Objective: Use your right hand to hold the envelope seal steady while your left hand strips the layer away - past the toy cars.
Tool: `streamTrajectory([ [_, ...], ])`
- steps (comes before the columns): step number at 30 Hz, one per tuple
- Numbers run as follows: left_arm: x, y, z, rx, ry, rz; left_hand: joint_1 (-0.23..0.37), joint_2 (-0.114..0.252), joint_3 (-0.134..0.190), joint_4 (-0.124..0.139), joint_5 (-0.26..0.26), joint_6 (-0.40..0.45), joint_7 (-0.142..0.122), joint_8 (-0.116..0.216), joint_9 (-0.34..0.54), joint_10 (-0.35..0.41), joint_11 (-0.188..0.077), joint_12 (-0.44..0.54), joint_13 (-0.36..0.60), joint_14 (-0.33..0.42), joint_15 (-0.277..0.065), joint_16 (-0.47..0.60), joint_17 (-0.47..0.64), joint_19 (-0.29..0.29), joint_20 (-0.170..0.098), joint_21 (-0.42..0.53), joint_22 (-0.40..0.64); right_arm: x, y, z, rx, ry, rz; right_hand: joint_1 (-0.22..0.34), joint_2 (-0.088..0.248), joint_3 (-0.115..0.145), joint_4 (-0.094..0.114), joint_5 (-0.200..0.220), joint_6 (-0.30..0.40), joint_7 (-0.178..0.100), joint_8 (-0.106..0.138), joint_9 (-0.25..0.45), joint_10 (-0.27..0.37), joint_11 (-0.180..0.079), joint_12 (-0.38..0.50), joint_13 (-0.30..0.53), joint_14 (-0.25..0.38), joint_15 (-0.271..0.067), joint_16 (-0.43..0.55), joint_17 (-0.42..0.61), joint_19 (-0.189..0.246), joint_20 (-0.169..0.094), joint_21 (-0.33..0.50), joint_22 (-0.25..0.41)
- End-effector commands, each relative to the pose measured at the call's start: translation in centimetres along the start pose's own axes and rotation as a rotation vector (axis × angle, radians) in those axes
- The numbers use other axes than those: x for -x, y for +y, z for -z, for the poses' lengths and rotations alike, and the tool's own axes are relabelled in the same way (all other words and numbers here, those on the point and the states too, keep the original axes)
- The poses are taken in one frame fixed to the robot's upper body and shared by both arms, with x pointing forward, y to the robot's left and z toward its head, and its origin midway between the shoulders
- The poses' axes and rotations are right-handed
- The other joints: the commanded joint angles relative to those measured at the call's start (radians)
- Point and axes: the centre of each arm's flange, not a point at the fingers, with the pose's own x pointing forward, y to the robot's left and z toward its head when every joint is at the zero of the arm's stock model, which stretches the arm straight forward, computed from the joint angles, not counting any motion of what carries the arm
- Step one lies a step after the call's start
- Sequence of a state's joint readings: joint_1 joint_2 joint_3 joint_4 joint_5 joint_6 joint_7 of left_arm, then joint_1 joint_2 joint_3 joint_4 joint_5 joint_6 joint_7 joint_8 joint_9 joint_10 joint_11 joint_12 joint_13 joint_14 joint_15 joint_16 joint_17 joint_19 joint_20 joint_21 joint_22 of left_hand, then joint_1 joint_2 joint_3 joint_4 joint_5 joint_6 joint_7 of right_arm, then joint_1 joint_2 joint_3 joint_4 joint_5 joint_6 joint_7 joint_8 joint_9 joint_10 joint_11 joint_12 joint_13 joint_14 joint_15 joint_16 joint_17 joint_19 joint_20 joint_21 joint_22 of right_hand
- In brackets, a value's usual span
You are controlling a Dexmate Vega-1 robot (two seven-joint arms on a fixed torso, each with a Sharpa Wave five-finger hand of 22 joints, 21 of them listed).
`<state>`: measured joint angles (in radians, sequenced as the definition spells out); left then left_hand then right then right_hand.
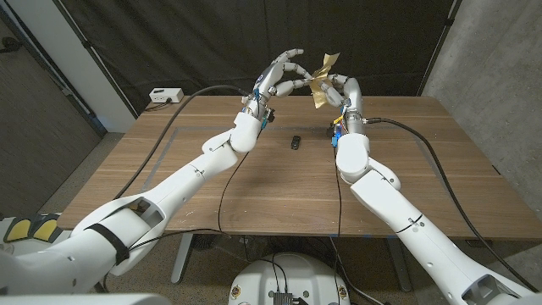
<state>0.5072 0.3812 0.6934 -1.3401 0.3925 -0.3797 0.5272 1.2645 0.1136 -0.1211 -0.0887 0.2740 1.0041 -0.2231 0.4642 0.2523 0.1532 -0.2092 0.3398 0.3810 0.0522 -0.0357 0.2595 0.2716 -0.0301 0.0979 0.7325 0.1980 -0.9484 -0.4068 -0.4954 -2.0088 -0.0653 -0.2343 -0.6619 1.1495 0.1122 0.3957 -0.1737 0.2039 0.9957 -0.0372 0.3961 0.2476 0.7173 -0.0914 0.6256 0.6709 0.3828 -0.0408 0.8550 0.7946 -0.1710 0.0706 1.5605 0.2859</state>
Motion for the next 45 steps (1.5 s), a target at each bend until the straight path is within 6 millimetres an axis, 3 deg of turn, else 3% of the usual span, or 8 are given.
streamTrajectory([
  [1,0.1,0.0,-0.6,0.017,-0.021,-0.004,0.002,-0.019,-0.007,-0.004,-0.007,-0.034,0.000,-0.013,-0.005,-0.023,-0.002,-0.007,0.004,-0.006,-0.045,-0.008,0.002,0.005,-0.001,0.003,0.000,-0.3,0.1,0.1,0.002,0.016,-0.011,0.012,0.000,-0.006,0.002,0.005,0.107,0.097,0.006,0.007,-0.002,0.008,0.007,0.002,0.004,-0.085,0.006,0.002,-0.032,0.007,0.004,0.004],
  [9,-0.1,-0.3,-0.7,0.070,-0.023,-0.019,-0.001,-0.020,-0.009,-0.002,-0.011,-0.029,0.000,-0.009,-0.002,-0.017,-0.004,-0.003,0.005,-0.006,-0.036,-0.011,0.002,-0.003,0.010,-0.001,-0.002,-0.4,0.2,0.2,0.012,0.019,-0.010,0.014,0.002,-0.008,0.003,0.006,0.107,0.098,0.005,0.009,-0.006,0.008,0.012,0.004,0.005,-0.085,0.013,0.002,-0.028,0.007,0.003,0.008],
  [10,-0.1,-0.3,-0.8,0.070,-0.023,-0.019,-0.010,-0.012,-0.010,0.006,-0.014,0.055,0.002,0.038,0.015,0.005,-0.004,0.008,0.007,0.001,-0.039,-0.011,0.001,-0.004,0.008,-0.004,-0.003,-0.4,0.2,0.2,0.012,0.019,-0.010,0.014,0.002,-0.008,0.003,0.007,0.105,0.098,0.005,0.009,-0.006,0.007,0.012,0.004,0.006,-0.085,0.015,0.002,-0.028,0.009,0.003,0.008],
  [12,-0.2,-0.3,-0.7,0.080,-0.017,-0.027,-0.017,-0.001,-0.009,0.013,-0.015,0.093,0.010,0.061,0.021,0.024,-0.006,0.016,0.010,0.012,-0.048,-0.006,0.005,-0.007,0.018,-0.004,0.000,-0.5,0.3,0.2,0.008,0.020,-0.012,0.015,0.002,-0.008,0.003,0.007,0.105,0.097,0.004,0.009,-0.007,0.008,0.013,0.004,0.006,-0.087,0.016,0.002,-0.027,0.007,0.003,0.009],
  [20,0.1,-0.2,-0.6,-0.079,-0.023,-0.060,-0.034,0.027,-0.007,0.033,-0.010,0.112,0.013,0.058,0.005,0.042,-0.007,0.024,0.013,0.007,-0.029,-0.005,0.011,-0.015,0.049,-0.004,0.002,-0.5,-0.2,0.2,-0.026,0.022,-0.037,0.018,0.001,-0.010,0.002,0.008,0.106,0.098,0.004,0.010,-0.008,0.009,0.017,0.001,0.006,-0.087,0.020,0.001,-0.025,0.009,0.002,0.011],
  [32,1.7,0.8,-0.9,-0.485,-0.157,-0.101,-0.026,0.024,-0.018,0.036,0.027,0.129,0.014,0.071,0.011,0.100,-0.008,0.050,0.024,0.032,-0.052,0.007,0.019,0.018,0.017,0.013,0.006,-2.4,-1.7,1.1,-0.223,0.130,-0.259,0.024,0.001,-0.009,0.001,0.012,0.109,0.111,0.004,0.012,-0.005,0.017,0.023,-0.004,0.012,-0.074,0.028,-0.002,-0.019,0.018,0.002,0.015],
  [45,3.6,0.8,-2.0,-0.705,-0.322,0.002,-0.026,0.016,-0.030,0.038,0.043,0.142,0.014,0.079,0.014,0.119,-0.008,0.060,0.029,0.022,-0.070,0.003,0.022,0.021,0.003,0.016,0.006,-3.8,-2.4,2.3,-0.369,0.199,-0.339,0.030,0.002,-0.009,0.001,0.018,0.109,0.119,0.003,0.016,-0.011,0.025,0.031,-0.001,0.009,-0.063,0.036,-0.004,-0.010,0.021,0.003,0.021],
])
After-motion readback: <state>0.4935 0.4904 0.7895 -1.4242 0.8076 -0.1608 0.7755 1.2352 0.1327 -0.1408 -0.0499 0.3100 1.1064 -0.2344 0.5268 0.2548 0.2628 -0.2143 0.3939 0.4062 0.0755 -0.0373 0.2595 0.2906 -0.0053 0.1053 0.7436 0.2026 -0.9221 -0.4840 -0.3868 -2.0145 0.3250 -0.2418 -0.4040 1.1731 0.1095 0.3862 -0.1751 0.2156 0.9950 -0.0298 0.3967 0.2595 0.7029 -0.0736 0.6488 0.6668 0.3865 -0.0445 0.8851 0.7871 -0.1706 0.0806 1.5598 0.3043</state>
